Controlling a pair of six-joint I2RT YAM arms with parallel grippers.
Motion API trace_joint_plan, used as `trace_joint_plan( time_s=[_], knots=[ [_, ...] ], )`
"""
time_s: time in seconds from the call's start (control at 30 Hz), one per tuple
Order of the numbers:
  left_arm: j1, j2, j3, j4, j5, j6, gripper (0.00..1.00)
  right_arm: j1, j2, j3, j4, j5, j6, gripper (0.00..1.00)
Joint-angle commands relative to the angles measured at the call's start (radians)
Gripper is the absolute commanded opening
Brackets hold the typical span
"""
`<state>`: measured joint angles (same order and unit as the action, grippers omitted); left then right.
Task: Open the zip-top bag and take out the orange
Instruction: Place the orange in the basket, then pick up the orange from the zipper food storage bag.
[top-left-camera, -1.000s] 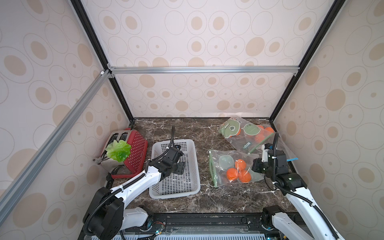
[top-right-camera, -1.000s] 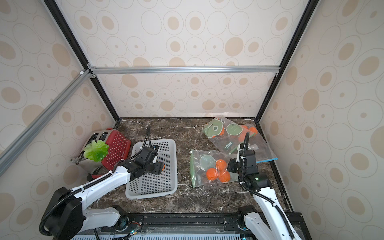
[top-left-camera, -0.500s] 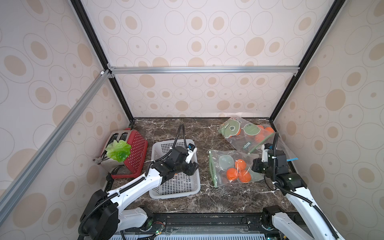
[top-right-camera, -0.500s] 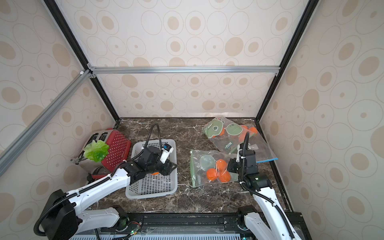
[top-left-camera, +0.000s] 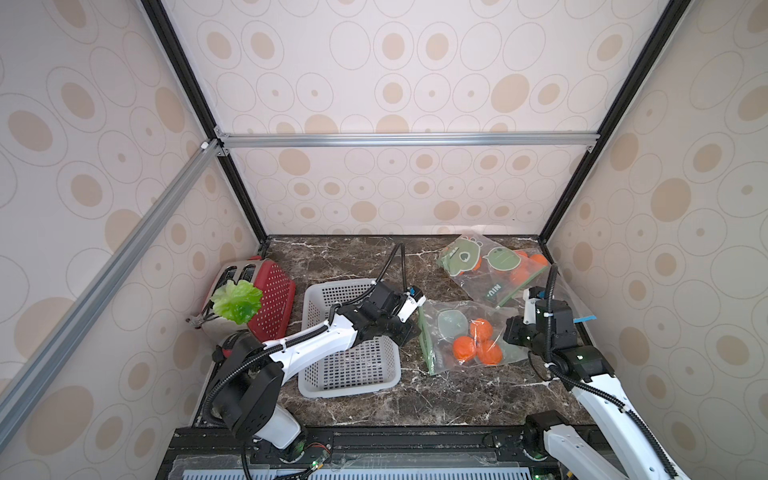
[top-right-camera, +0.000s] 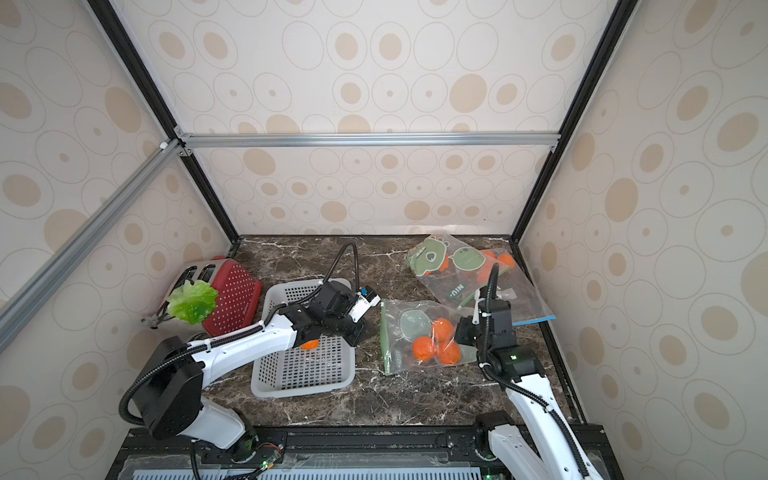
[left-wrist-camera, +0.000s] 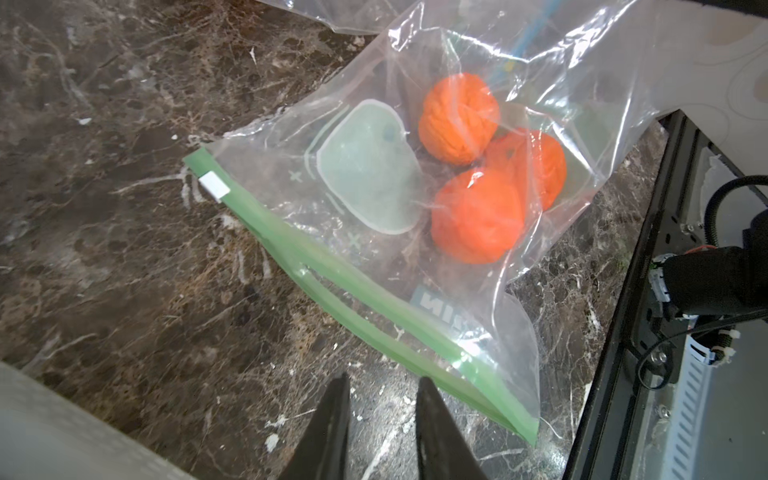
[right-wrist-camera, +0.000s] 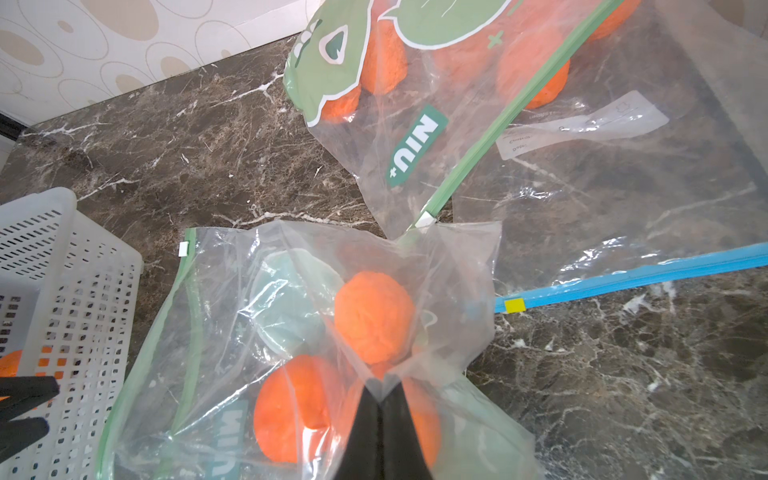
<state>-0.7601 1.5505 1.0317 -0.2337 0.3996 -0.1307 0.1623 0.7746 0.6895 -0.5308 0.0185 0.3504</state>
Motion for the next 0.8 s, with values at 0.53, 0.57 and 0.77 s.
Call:
trace_joint_plan(
  time_s=[0.53,0.57,0.77],
  knots=[
    [-0.048,0.203,0.148,-0.148,0.004,0.084,0.23,-0.007,-0.007,-0.014,0.004,0.001,0.005,0.00],
    [-0.051,0.212,0.153,-0.140,0.009,0.085,0.23,-0.007,-0.008,-0.015,0.004,0.001,0.005,0.00],
    [-0.055,0.209,0.125,0.010,0.015,0.025,0.23,-0.007,-0.004,-0.016,0.002,-0.001,0.005,0.00]
  ],
)
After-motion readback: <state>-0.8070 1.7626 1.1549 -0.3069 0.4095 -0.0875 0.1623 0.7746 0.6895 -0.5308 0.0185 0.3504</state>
